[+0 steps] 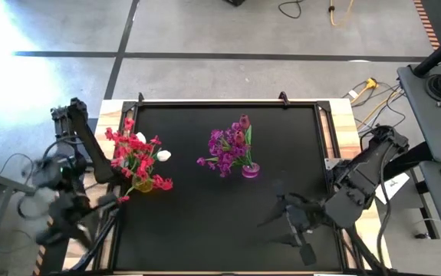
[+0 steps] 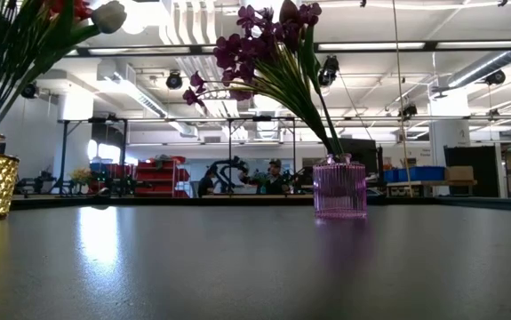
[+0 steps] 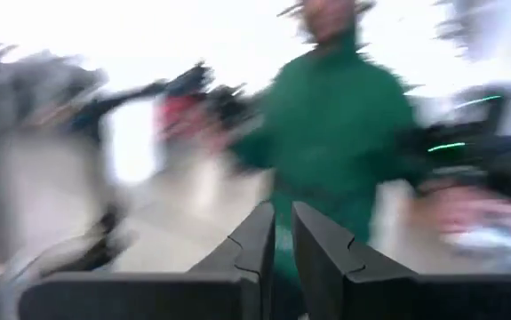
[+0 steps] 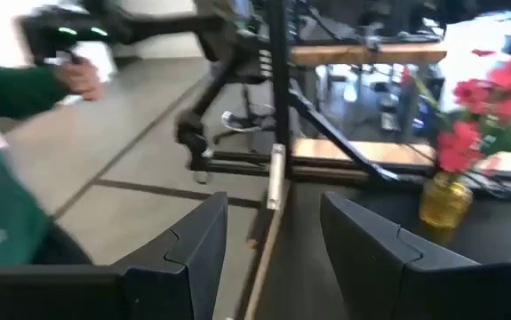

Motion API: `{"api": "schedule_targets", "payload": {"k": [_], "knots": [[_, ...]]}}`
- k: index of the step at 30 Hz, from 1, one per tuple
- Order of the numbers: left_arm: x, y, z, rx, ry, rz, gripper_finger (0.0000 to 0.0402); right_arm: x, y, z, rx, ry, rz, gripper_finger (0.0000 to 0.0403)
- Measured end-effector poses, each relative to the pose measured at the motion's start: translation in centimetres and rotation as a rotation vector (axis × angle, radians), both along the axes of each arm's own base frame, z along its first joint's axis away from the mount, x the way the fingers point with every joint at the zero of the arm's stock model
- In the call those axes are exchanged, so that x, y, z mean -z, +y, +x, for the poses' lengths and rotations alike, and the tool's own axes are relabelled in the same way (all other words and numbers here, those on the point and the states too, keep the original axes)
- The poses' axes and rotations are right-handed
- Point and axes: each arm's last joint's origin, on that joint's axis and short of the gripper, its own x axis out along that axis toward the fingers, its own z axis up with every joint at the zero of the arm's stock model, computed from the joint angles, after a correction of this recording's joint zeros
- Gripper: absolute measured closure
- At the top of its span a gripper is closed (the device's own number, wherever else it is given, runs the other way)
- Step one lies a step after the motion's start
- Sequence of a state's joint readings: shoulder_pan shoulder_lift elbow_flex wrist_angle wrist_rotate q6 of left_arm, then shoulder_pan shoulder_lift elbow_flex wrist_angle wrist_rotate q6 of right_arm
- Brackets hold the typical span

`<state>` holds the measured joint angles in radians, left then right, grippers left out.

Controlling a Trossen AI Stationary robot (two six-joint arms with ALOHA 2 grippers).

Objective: Sort flowers into vase by color
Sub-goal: Return to Home Position

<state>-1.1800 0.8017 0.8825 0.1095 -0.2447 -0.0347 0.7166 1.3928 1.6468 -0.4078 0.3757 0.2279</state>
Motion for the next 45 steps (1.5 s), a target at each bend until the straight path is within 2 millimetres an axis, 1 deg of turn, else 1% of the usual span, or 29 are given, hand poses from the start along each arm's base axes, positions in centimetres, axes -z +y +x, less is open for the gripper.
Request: {"api": "schedule_targets", "payload": {"k": [1, 3, 6, 8, 10, 14, 16, 20, 28, 31, 33, 36, 40, 42, 45], "knots": [[0.3, 0.5, -0.4, 0.068, -0.059, -0.024, 0.0374, 0.0, -0.1, -0.3, -0.016, -0.009, 0.008, 0.0230], [1.2, 1.6, -1.2, 0.151, -0.141, -0.086, 0.0374, -0.4, -0.5, -0.9, -0.066, -0.052, 0.037, 0.0229], [3.3, 2.9, -1.8, 0.167, -0.164, -0.128, 0.0374, -0.7, -1.3, -2.1, -0.137, -0.135, 0.054, 0.0229], [4.7, 3.4, -2.0, 0.159, -0.166, -0.130, 0.0374, -0.1, -1.8, -2.8, -0.155, -0.177, 0.052, 0.0229], [6.0, 3.7, -2.0, 0.138, -0.163, -0.135, 0.0374, 0.8, -2.4, -3.4, -0.159, -0.210, 0.053, 0.0229], [8.5, 4.1, -2.2, 0.135, -0.167, -0.146, 0.0374, 2.4, -4.2, -5.4, -0.149, -0.313, 0.115, 0.0229], [9.6, 4.3, -2.3, 0.136, -0.174, -0.163, 0.0374, 3.6, -5.0, -6.4, -0.145, -0.360, 0.150, 0.0229], [12.0, 4.8, -2.5, 0.136, -0.189, -0.214, 0.0374, 6.5, -6.6, -8.2, -0.141, -0.418, 0.194, 0.0229], [16.7, 6.1, -3.0, 0.142, -0.220, -0.338, 0.0374, 12.3, -9.8, -11.8, -0.135, -0.479, 0.294, 0.0229], [16.8, 6.1, -3.0, 0.164, -0.178, -0.334, 0.0374, 14.1, -10.8, -12.9, -0.134, -0.515, 0.322, 0.0229], [16.7, 6.1, -3.1, 0.187, -0.189, -0.334, 0.0374, 15.2, -11.5, -13.7, -0.132, -0.537, 0.351, 0.0229], [16.9, 6.3, -3.3, 0.223, -0.225, -0.328, 0.0374, 16.8, -12.9, -15.3, -0.130, -0.620, 0.430, 0.0229], [16.9, 6.5, -3.3, 0.195, -0.254, -0.313, 0.0374, 19.9, -14.2, -16.9, -0.125, -0.742, 0.521, 0.0229], [16.7, 6.7, -3.4, 0.172, -0.292, -0.311, 0.0374, 21.4, -14.7, -17.4, -0.121, -0.768, 0.545, 0.0229], [16.8, 6.8, -3.3, 0.145, -0.285, -0.303, 0.0374, 21.2, -15.1, -17.8, -0.112, -0.748, 0.541, 0.0229]]}}
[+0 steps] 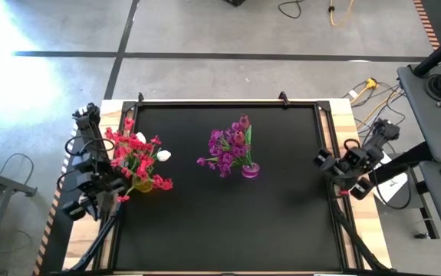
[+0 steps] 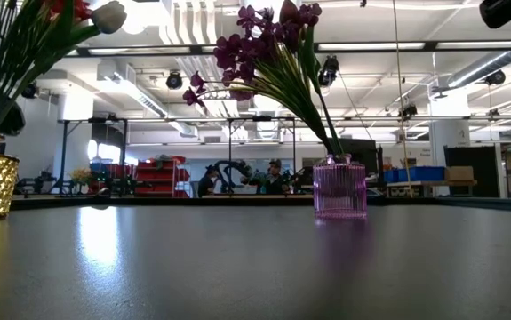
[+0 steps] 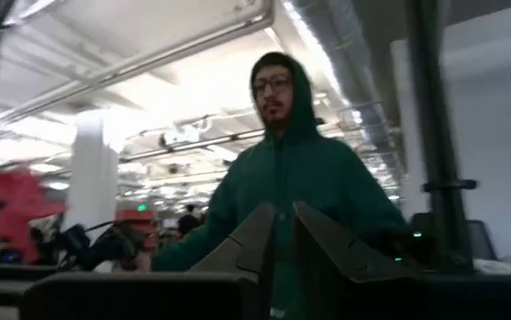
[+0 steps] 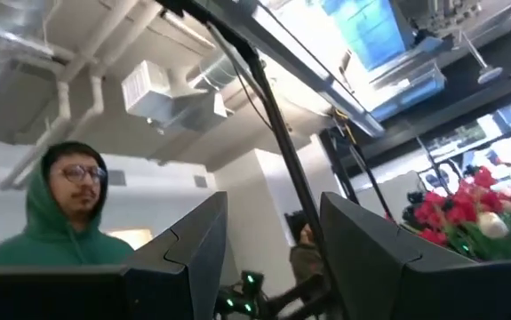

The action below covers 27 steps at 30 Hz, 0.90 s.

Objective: Sort flowers into vase by color
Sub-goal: Return to Home Position

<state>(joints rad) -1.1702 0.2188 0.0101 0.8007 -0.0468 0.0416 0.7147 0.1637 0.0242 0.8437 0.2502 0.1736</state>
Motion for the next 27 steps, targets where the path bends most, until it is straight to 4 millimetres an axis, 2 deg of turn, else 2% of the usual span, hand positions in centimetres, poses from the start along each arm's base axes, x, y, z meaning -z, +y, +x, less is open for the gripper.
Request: {"api": "schedule_targets", "payload": {"k": [4, 7, 15, 20, 24, 27], "knots": [[0.3, 0.0, 0.1, -0.033, 0.029, 0.022, 0.0374, 0.2, -0.7, -0.8, 0.023, -0.009, -0.017, 0.0229], [0.5, 0.1, 0.2, -0.056, 0.050, 0.035, 0.0374, 0.6, -0.5, -0.6, 0.028, 0.019, -0.054, 0.0229], [1.1, 0.5, 0.4, -0.157, 0.095, 0.084, 0.0374, 3.1, -0.1, 0.6, 0.111, 0.296, -0.110, 0.0229], [1.6, 0.4, 0.4, -0.157, 0.113, 0.139, 0.0374, 4.5, 0.3, 0.9, 0.156, 0.368, -0.327, 0.0229], [2.3, 0.2, 0.5, -0.159, 0.138, 0.212, 0.0374, 5.8, 0.8, 1.0, 0.080, 0.407, -0.503, 0.0229], [3.0, 0.0, 0.7, -0.170, 0.197, 0.263, 0.0374, 6.4, 1.0, 1.0, 0.029, 0.443, -0.561, 0.0229]]}}
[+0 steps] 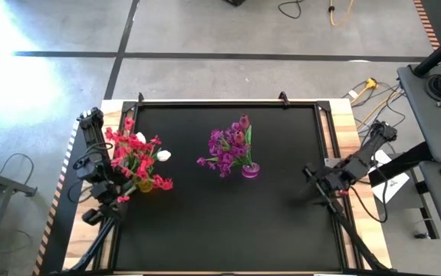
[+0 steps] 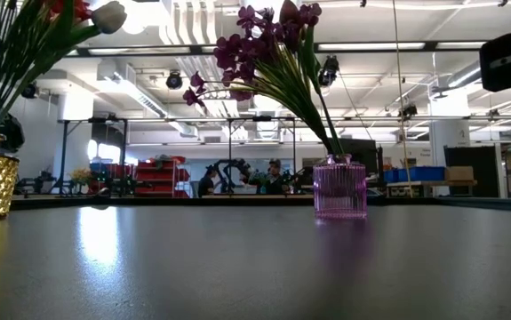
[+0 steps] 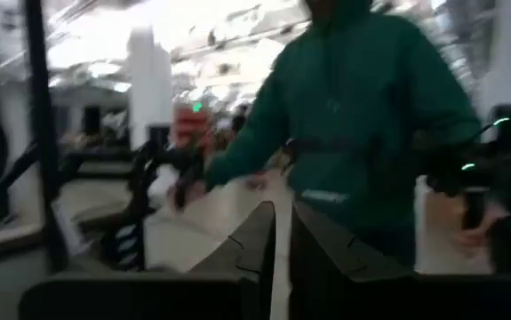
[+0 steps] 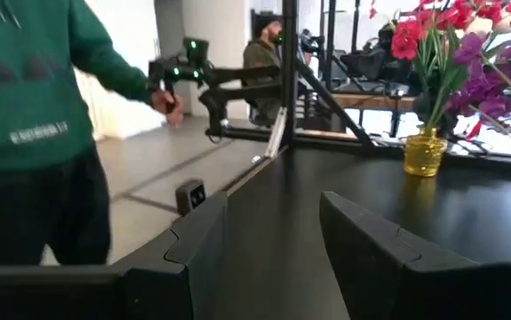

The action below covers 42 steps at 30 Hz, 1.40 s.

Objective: Sort flowers into vase by color
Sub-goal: Return to Home Position

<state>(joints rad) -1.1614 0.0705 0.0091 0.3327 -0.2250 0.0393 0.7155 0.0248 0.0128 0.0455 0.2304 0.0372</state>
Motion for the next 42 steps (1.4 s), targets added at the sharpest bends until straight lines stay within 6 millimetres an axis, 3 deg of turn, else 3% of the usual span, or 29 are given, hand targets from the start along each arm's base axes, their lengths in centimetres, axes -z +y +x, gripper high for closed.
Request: {"api": "schedule_targets", "payload": {"k": [6, 14, 42], "knots": [[0.6, 0.4, 0.4, -0.193, 0.062, 0.035, 0.0374, 0.5, 0.2, 0.3, 0.018, 0.026, -0.083, 0.0229], [1.8, 0.5, 0.4, -0.176, 0.174, 0.086, 0.0374, 0.9, 0.3, 0.6, 0.043, 0.094, -0.042, 0.0229], [2.6, -0.2, 0.5, -0.113, 0.191, 0.202, 0.0374, 0.9, 0.4, 0.6, 0.042, 0.113, -0.013, 0.0229]]}}
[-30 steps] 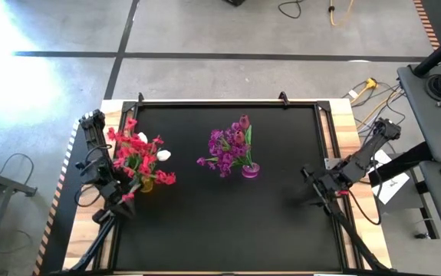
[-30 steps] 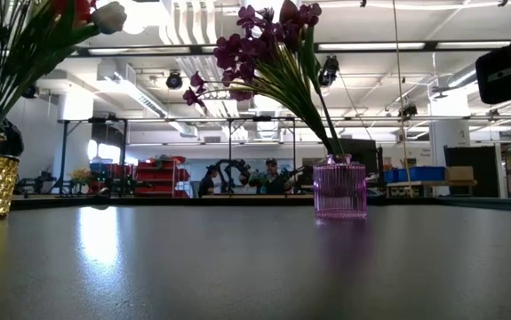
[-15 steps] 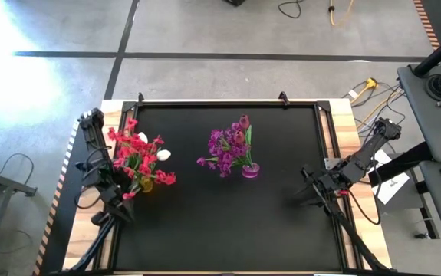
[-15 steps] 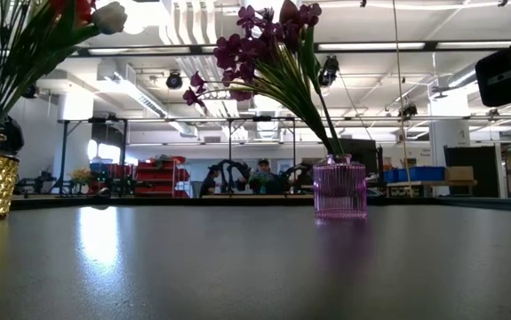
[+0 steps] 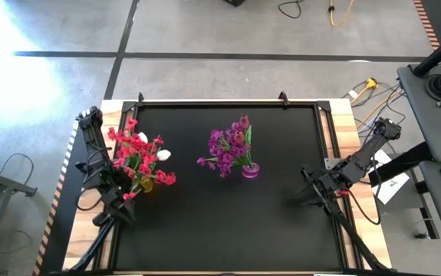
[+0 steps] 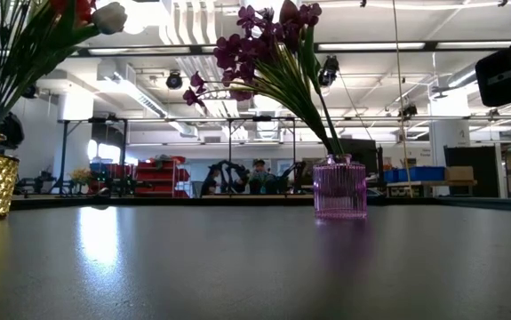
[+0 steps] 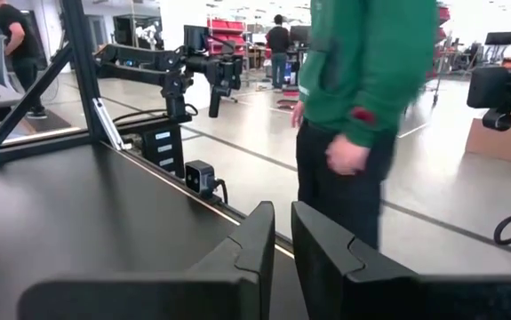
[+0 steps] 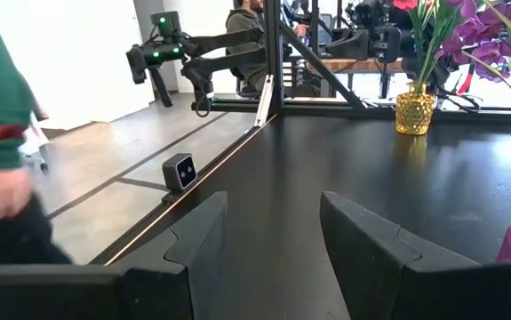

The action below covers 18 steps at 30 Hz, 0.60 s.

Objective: Sort flowers into vase by color
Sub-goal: Return to Home Position

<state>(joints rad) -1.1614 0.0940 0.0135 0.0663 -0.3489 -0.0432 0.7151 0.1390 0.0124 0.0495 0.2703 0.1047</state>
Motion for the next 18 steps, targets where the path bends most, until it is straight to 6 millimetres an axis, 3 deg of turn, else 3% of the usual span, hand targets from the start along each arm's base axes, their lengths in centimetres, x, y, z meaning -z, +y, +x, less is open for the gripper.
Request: {"api": "schedule_targets", "payload": {"k": [18], "knots": [[0.11, -0.12, 0.05, 0.000, 0.006, 0.015, 0.0374, 0.01, 0.00, 0.00, 0.000, 0.000, 0.000, 0.0229]]}}
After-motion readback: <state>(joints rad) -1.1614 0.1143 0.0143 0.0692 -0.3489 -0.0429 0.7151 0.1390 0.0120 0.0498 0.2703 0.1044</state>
